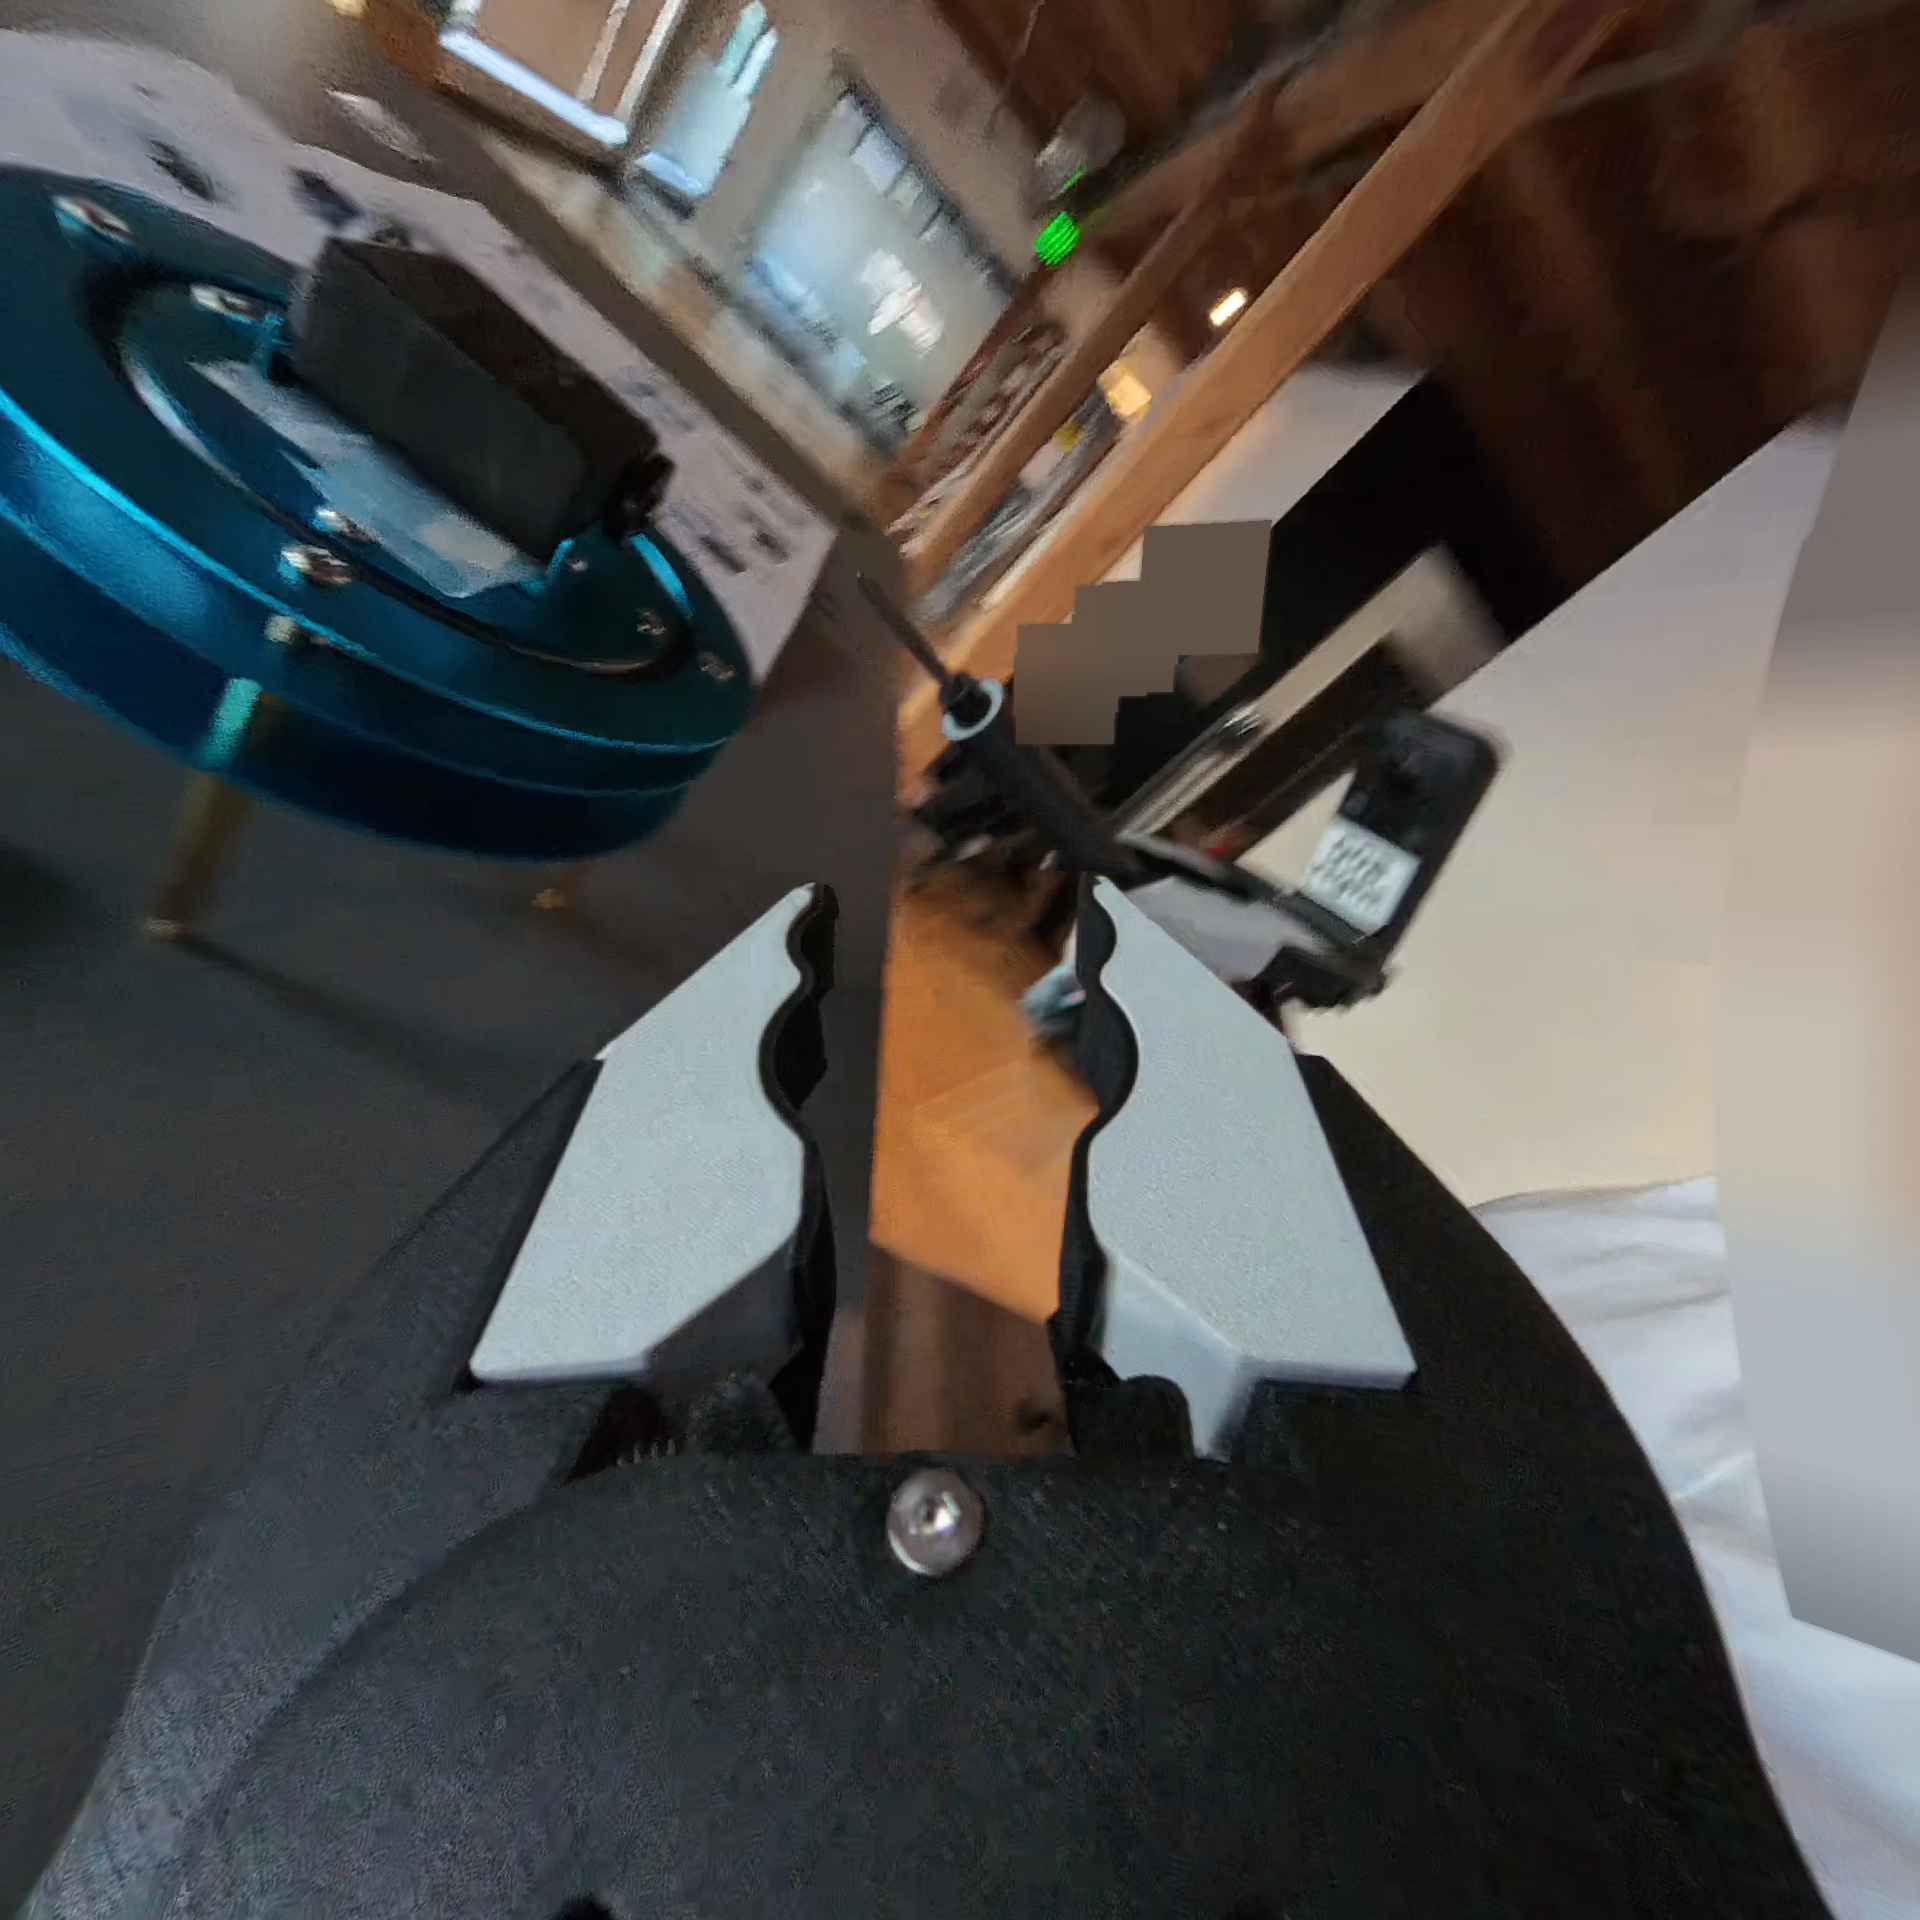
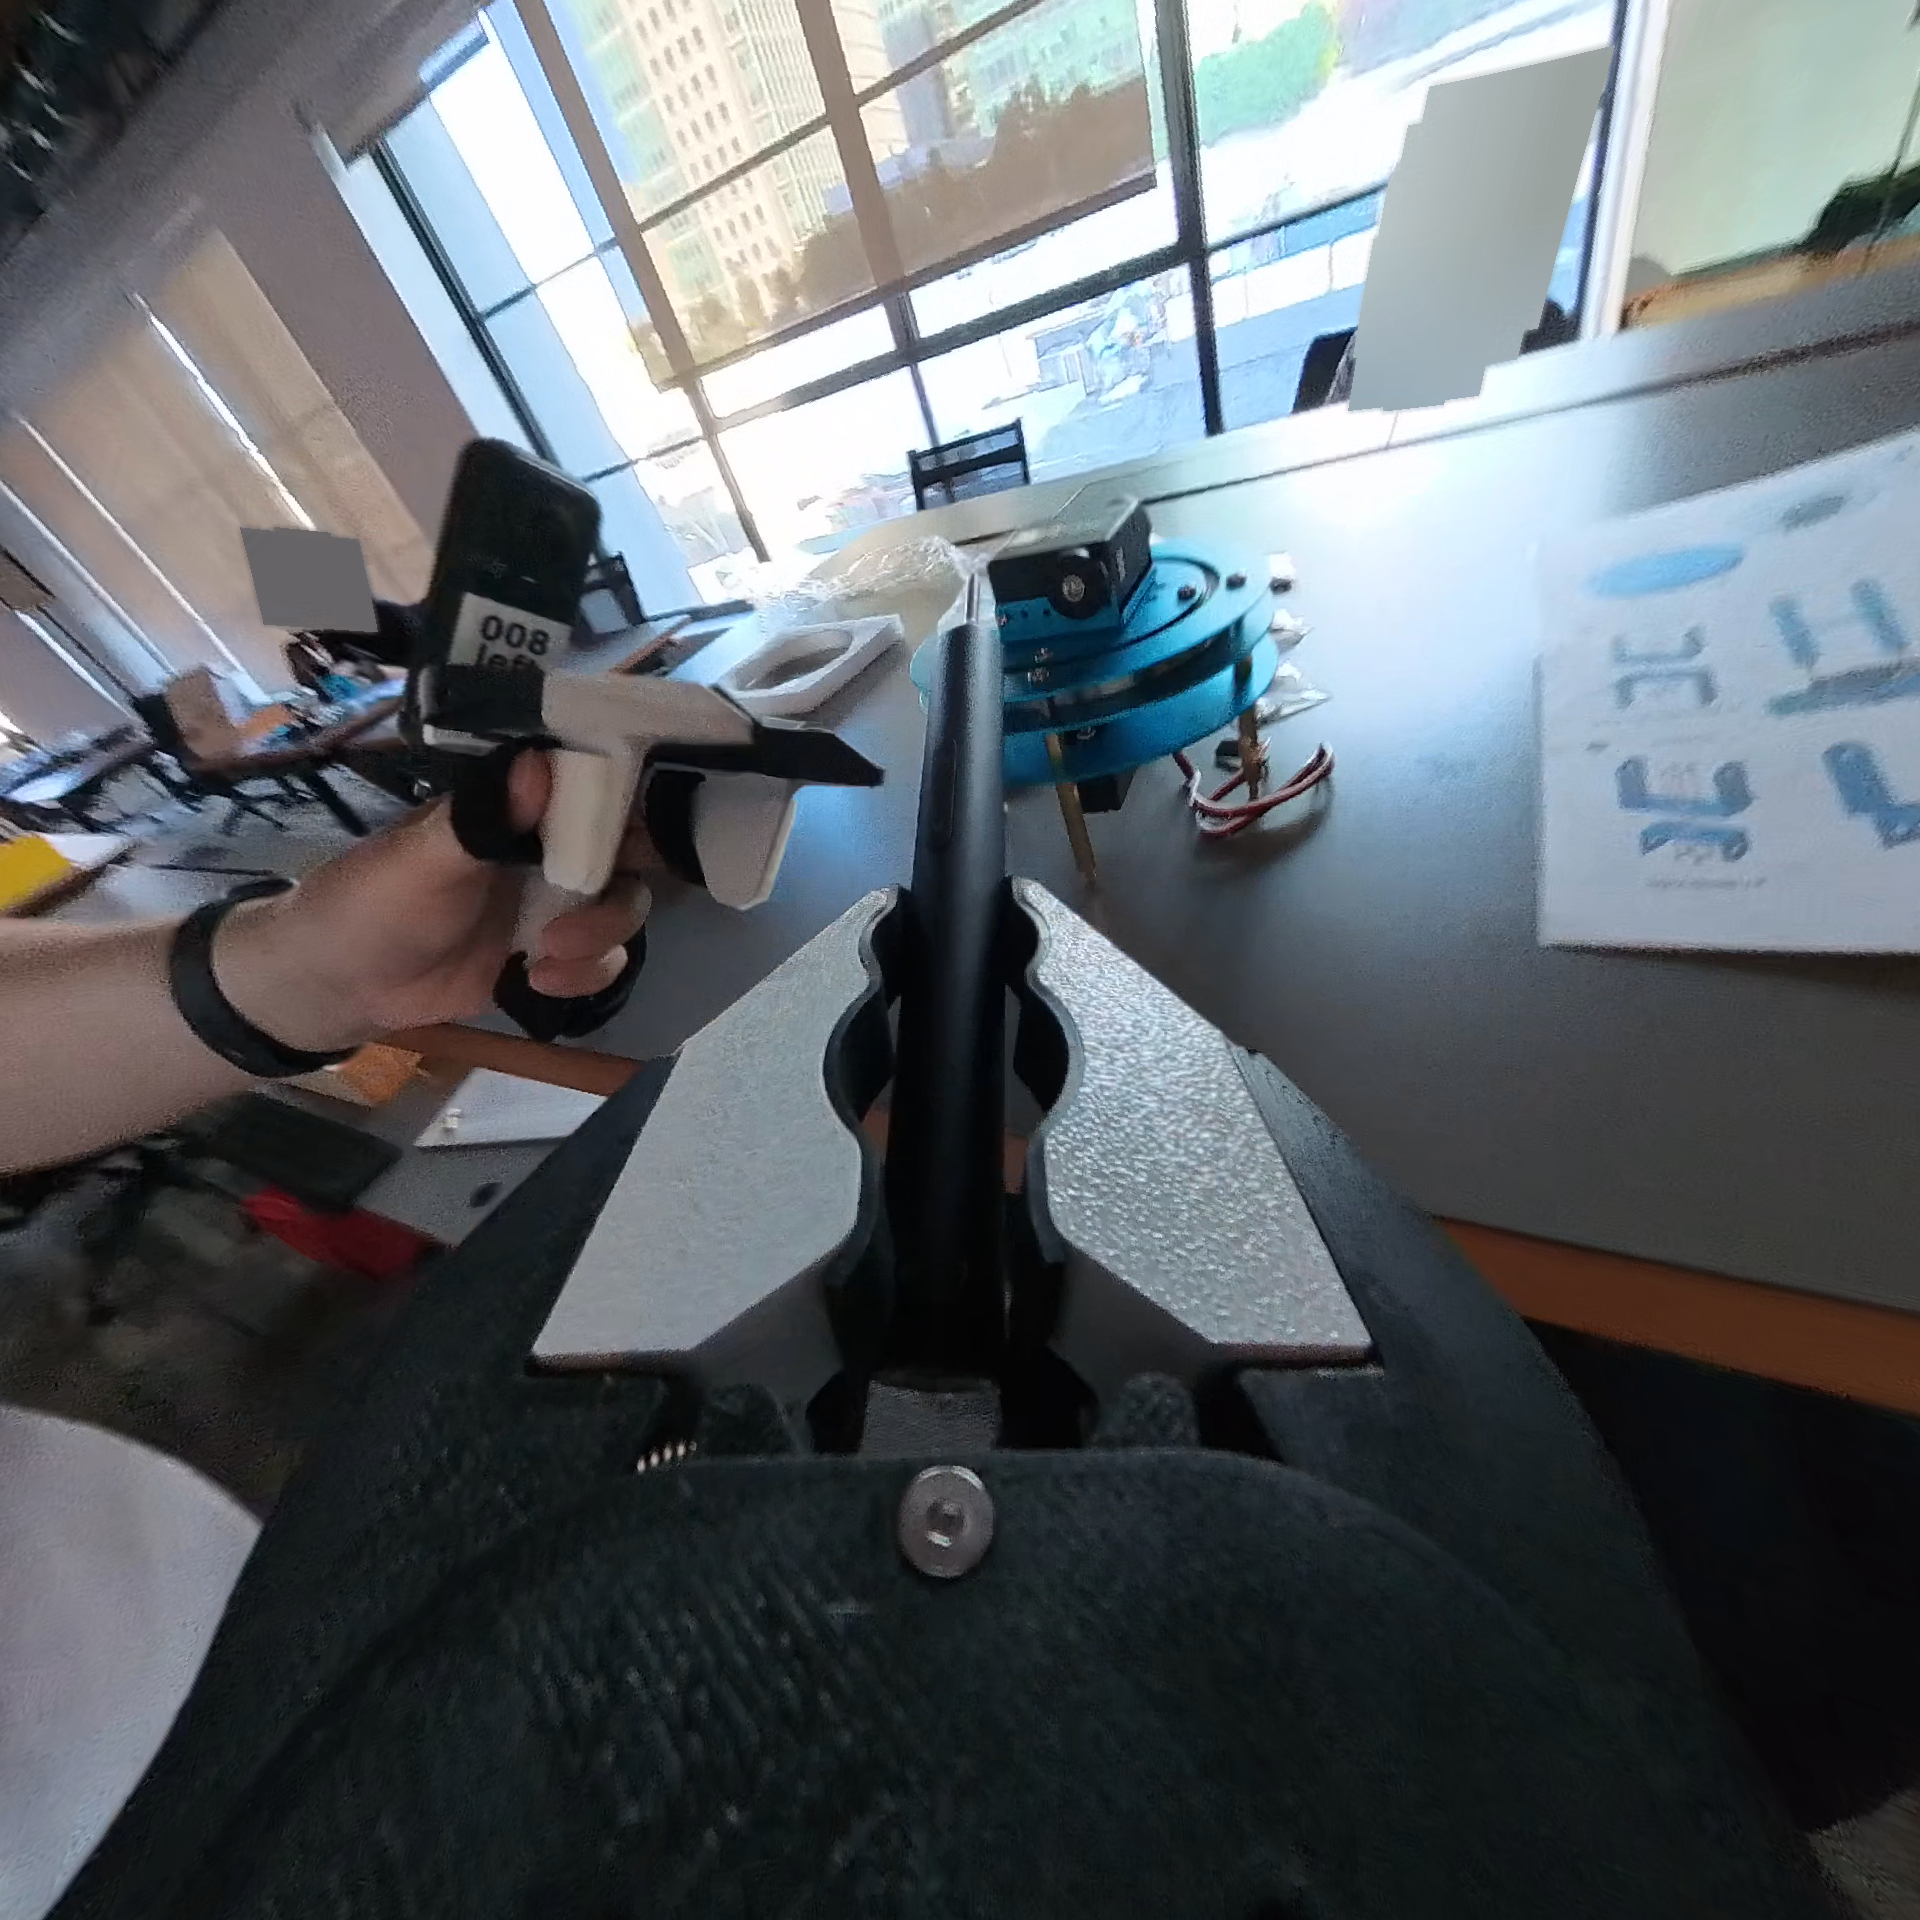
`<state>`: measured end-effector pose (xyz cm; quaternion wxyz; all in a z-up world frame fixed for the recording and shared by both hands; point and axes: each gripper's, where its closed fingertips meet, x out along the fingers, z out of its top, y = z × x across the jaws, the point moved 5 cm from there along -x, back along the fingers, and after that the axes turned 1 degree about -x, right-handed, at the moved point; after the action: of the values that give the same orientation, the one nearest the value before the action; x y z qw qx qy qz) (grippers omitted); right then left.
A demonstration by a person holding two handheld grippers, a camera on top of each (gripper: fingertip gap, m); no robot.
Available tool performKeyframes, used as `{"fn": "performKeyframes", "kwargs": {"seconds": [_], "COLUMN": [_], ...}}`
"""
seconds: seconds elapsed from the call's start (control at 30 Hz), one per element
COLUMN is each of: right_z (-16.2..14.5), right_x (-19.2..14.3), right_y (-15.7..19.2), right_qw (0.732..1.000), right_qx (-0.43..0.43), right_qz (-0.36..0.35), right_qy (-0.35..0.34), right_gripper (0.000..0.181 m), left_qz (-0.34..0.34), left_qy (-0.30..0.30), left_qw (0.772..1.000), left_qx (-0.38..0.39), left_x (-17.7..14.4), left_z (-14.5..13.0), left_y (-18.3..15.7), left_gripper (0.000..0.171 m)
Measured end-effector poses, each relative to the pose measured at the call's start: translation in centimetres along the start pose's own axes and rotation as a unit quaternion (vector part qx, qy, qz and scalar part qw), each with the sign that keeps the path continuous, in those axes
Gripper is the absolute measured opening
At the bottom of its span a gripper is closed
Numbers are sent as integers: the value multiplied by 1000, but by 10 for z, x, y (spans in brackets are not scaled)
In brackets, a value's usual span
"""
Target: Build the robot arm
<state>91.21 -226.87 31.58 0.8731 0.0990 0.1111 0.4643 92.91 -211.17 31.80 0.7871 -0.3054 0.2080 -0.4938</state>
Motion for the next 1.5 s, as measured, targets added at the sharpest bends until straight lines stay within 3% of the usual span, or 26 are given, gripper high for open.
{"fn": "performKeyframes", "kwargs": {"seconds": [0.07,0.23,0.33,0.4,0.53,0.6,1.17,1.5], "right_z": [4,6,0,-6,-9,-8,-8,-10], "right_x": [-2,-5,1,8,19,24,39,42], "right_y": [6,22,33,39,47,46,31,27], "right_qw": [999,994,988,987,982,980,987,990], "right_qx": [-36,-81,-107,-102,-96,-84,-22,-7], "right_qz": [-18,-76,-106,-128,-161,-179,-157,-140], "right_qy": [-6,-19,-14,-7,-6,10,21,14], "right_gripper": [16,16,16,16,16,16,16,16], "left_qz": [-36,-73,-117,-149,-152,-153,-171,-163], "left_qy": [-30,-26,-10,-2,2,30,12,11], "left_qw": [999,997,993,988,976,969,948,951], "left_qx": [-26,25,18,-32,-157,-193,-267,-264], "left_x": [6,20,22,21,20,24,38,37], "left_z": [3,2,8,11,11,1,8,9], "left_y": [-2,-7,-8,-5,9,11,31,35], "left_gripper": [44,49,40,35,17,16,16,16]}}
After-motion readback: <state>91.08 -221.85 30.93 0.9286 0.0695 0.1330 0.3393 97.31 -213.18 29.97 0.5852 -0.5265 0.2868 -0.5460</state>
